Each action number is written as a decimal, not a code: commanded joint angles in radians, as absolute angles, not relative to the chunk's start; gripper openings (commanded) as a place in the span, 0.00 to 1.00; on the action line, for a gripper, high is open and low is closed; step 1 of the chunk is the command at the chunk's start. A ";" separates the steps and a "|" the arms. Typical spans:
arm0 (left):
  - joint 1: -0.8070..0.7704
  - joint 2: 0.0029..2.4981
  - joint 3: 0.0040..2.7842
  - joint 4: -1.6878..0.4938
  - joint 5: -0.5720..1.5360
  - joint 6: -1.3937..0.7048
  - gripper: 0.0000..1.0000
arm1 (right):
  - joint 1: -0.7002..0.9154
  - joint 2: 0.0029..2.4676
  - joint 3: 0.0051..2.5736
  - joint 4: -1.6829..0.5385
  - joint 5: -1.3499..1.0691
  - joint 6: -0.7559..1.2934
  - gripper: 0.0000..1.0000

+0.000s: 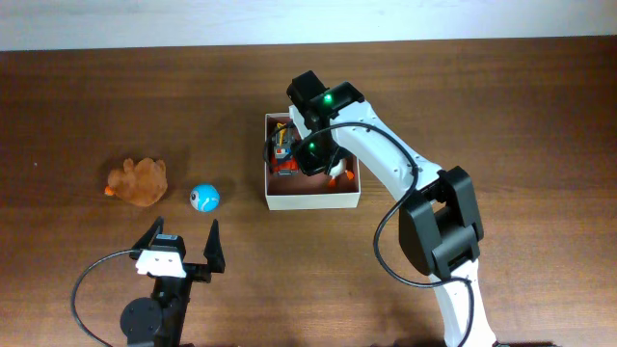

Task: Pack container
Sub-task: 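Lower the duck into the box and release it, then lift right gripper out and move toward the orange toy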

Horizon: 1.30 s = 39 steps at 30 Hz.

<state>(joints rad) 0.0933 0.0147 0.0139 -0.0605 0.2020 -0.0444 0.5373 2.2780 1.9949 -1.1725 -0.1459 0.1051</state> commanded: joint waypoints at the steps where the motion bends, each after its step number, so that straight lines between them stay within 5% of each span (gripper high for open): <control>1: 0.101 0.006 0.009 -0.062 0.195 -0.029 1.00 | 0.533 2.299 1.996 -1.164 -0.084 0.109 0.16; 29: 0.101 0.006 0.009 -0.062 0.195 -0.029 1.00 | 0.489 2.321 2.007 -1.094 -0.005 0.109 0.15; 39: 0.101 0.006 0.009 -0.062 0.195 -0.029 1.00 | 0.516 2.293 2.257 -1.266 -0.076 0.078 0.15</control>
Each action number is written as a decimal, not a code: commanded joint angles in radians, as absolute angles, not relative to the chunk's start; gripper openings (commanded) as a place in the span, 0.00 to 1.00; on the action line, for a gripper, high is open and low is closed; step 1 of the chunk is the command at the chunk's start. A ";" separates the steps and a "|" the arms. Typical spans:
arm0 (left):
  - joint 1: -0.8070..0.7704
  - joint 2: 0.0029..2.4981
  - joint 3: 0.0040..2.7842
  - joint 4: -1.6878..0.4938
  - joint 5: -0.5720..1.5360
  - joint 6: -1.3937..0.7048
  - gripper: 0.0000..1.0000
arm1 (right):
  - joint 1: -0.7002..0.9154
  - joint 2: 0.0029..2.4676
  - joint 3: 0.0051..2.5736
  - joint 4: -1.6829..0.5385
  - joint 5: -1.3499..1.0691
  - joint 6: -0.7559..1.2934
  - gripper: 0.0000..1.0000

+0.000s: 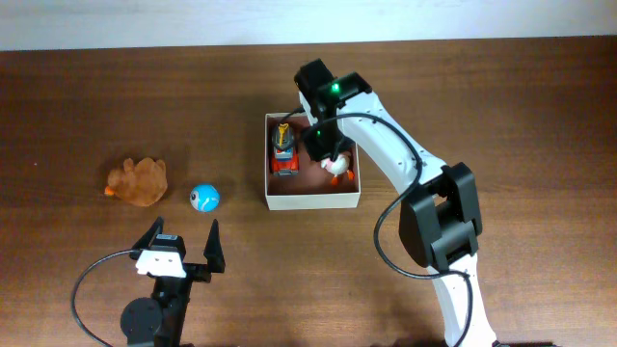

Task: Pack container
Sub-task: 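Lift right gripper out and move toward the orange toy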

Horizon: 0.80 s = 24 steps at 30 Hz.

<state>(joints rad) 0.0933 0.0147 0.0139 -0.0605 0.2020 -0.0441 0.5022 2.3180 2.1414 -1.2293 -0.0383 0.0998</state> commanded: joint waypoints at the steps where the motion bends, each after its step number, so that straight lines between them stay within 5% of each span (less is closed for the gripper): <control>1: 0.101 0.006 0.009 -0.063 0.195 -0.029 0.99 | 0.518 2.293 2.299 -1.298 -0.076 0.078 0.15; 5: 0.101 0.006 0.009 -0.062 0.195 -0.029 1.00 | 0.515 2.292 2.479 -1.446 -0.074 0.079 0.15; 11: 0.101 0.006 0.009 -0.062 0.195 -0.029 1.00 | 0.447 2.291 2.671 -1.629 -0.069 0.095 0.28; 24: 0.101 0.006 0.009 -0.062 0.195 -0.029 1.00 | 0.252 2.191 2.646 -1.699 -0.109 0.099 0.37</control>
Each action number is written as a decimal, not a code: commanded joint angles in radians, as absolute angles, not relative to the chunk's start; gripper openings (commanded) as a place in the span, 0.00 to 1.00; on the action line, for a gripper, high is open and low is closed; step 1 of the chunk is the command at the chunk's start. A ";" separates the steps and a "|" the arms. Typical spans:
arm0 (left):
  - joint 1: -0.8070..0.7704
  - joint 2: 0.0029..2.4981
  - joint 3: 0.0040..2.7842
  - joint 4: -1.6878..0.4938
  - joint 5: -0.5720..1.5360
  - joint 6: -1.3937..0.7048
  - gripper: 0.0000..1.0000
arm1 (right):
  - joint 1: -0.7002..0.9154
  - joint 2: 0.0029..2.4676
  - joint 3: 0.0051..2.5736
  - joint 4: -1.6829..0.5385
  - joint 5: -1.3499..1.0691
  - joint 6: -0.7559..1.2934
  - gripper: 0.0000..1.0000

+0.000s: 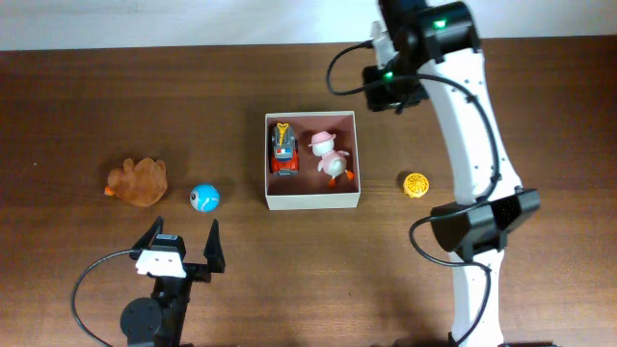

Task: Pack container
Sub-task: 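Lift right gripper out and move toward the orange toy, then grasp the orange-yellow round toy with the right gripper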

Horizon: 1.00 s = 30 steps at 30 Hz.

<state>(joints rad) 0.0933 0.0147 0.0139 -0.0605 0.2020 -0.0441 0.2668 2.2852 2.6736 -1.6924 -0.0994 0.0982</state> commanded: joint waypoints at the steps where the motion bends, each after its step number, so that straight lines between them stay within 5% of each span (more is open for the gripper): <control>1: 0.101 0.006 0.009 -0.063 0.195 -0.029 1.00 | 0.244 2.177 2.621 -1.699 -0.102 0.099 0.38; 14: 0.101 0.006 0.009 -0.062 0.195 -0.029 0.99 | 0.182 2.114 2.086 -1.547 -0.031 0.114 0.42; 21: 0.101 0.006 0.009 -0.062 0.195 -0.029 1.00 | 0.117 2.114 1.867 -1.423 -0.065 0.113 0.58; 30: 0.101 0.006 0.009 -0.062 0.195 -0.029 0.99 | 0.096 2.114 1.630 -1.227 -0.079 0.115 0.65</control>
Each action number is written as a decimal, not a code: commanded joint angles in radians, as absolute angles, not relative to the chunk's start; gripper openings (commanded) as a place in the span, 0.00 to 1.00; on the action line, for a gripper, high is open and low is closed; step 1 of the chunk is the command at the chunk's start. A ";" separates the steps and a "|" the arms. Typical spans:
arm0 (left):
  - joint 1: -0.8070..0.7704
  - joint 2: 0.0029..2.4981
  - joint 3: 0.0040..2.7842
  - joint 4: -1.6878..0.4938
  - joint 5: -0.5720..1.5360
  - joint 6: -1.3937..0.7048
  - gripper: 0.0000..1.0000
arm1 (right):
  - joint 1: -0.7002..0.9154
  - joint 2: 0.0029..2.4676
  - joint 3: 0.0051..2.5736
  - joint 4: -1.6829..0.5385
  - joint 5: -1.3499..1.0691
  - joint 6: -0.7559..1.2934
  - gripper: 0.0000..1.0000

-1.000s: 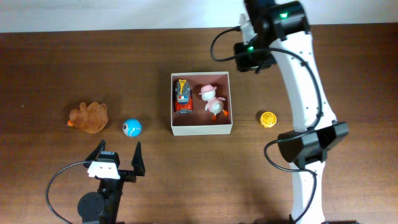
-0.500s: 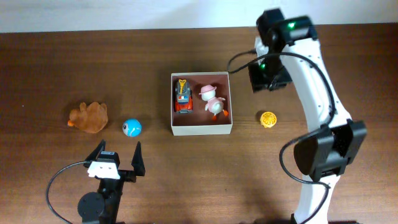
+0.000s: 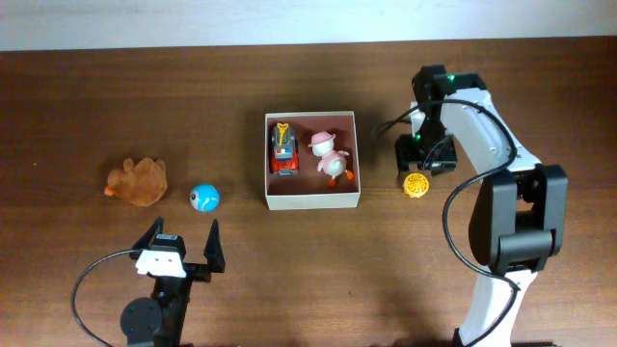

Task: Pack container
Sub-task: 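Grasp the orange-yellow round toy with the right gripper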

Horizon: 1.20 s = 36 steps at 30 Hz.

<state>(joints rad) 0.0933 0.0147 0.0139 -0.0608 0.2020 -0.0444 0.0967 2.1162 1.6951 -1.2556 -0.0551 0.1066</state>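
Note:
The white open box [image 3: 310,200] sits mid-table and holds a red toy truck [image 3: 281,150] on its left side and a pink-and-white duck [image 3: 331,160] on its right. A yellow ball [image 3: 415,184] lies on the table just right of the box. My right gripper [image 3: 422,160] hangs directly behind and above the ball, its fingers apparently spread and holding nothing. My left gripper [image 3: 183,237] rests open near the front edge at the left. A blue ball [image 3: 204,198] and a brown plush toy [image 3: 137,181] lie left of the box.
The brown wooden table [image 3: 540,87] stretches on all sides. The right arm's base stands at the front right, and its links arch over the table's right side. The left arm's cable loops at the front left.
My right gripper was high over the back of the table, right of the box. It now sits low, just behind the yellow ball. The box contents and the left arm are unchanged.
My right gripper was down in the box over the truck and duck, then over the duck at the box's right side. A moment later it was raised behind the box with the duck left inside and the yellow ball in view. Now it hangs by that ball.

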 commanded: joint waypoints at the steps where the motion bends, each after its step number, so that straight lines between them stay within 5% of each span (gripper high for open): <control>1: 0.101 0.006 0.009 -0.062 0.195 -0.029 0.99 | 0.096 2.114 1.610 -1.210 -0.078 0.123 0.66; 24: 0.101 0.006 0.009 -0.062 0.195 -0.029 1.00 | 0.075 2.114 1.476 -1.013 -0.078 0.118 0.63; 28: 0.101 0.006 0.009 -0.062 0.195 -0.029 0.99 | 0.075 2.114 1.476 -1.014 -0.078 0.113 0.45; 36: 0.101 0.006 0.009 -0.062 0.195 -0.029 1.00 | 0.075 2.114 1.488 -1.028 -0.079 0.113 0.44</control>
